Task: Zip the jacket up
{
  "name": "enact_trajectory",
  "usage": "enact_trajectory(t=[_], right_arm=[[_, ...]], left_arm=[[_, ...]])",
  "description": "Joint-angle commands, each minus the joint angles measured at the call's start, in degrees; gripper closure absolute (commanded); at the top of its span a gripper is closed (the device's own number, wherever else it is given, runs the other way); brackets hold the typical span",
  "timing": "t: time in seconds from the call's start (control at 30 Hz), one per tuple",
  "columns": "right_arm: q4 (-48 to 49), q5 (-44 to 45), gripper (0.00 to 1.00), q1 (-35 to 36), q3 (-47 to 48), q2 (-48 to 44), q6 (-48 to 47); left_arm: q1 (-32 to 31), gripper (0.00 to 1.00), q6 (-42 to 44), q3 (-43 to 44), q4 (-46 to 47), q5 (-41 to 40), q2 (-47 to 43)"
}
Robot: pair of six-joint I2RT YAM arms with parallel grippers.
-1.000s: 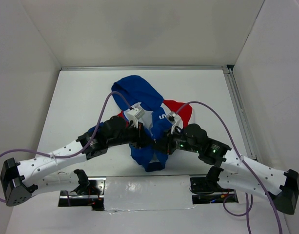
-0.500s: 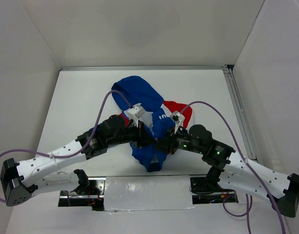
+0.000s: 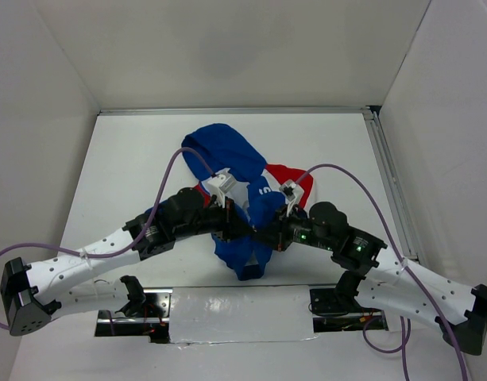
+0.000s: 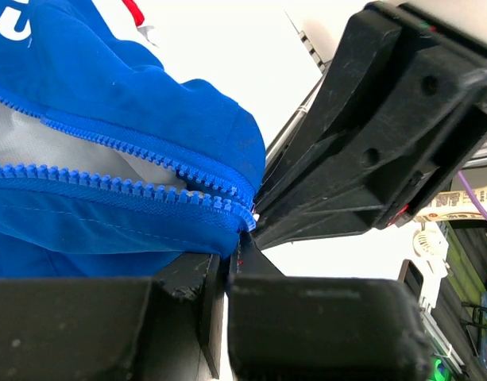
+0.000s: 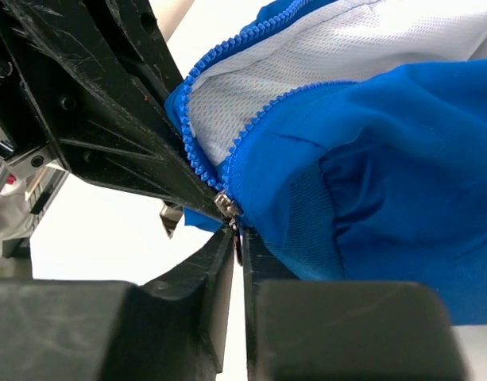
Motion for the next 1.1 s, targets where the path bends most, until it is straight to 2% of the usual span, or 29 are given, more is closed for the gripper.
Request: enact_trajectory(t=[0.0, 0.17, 0.3, 0.5, 0.53, 0.67, 0.73, 0.93, 1.07], right_arm=[[-1.0, 1.0, 0.83, -0.4, 4.6, -0.2, -0.1], [-4.7, 2.3, 0.83, -0.5, 5.0, -1.0, -0.7], [-5.0, 0.8, 1.0, -0.6, 5.1, -1.0, -1.1], [-3.8, -5.3, 1.0, -0.7, 5.9, 2.9, -3.4], [-3.9, -5.6, 0.99, -0.7, 6.1, 3.6, -3.4], [-2.2, -7.1, 0.76, -0.7, 5.3, 4.3, -3.6], [-1.8, -6.0, 0.7, -0.7, 4.9, 3.8, -3.3], [0.1, -6.7, 0.68, -0.7, 4.2, 3.5, -3.1], [1.5, -6.9, 0.72, -0.6, 4.0, 4.2, -2.9]], left_arm=[[-0.8, 1.0, 1.2, 2.1, 0.8, -0.9, -1.6], [-0.8, 1.0, 1.8, 1.3, 0.2, -2.2, -1.2], [-0.8, 1.0, 2.6, 0.6, 1.1, -1.2, -1.6], [-0.7, 1.0, 2.4, 0.5, 1.4, -0.7, -2.0], [-0.7, 1.0, 2.3, 0.6, 1.5, -0.4, -2.2], [-0.8, 1.0, 1.6, 0.5, 1.8, -0.2, -3.1], [-0.8, 1.0, 1.6, 0.6, 2.0, -0.2, -3.3], [-0.7, 1.0, 1.2, 0.5, 2.6, 0.3, -3.5], [-0.8, 1.0, 1.3, 0.8, 2.6, 0.9, -3.3]])
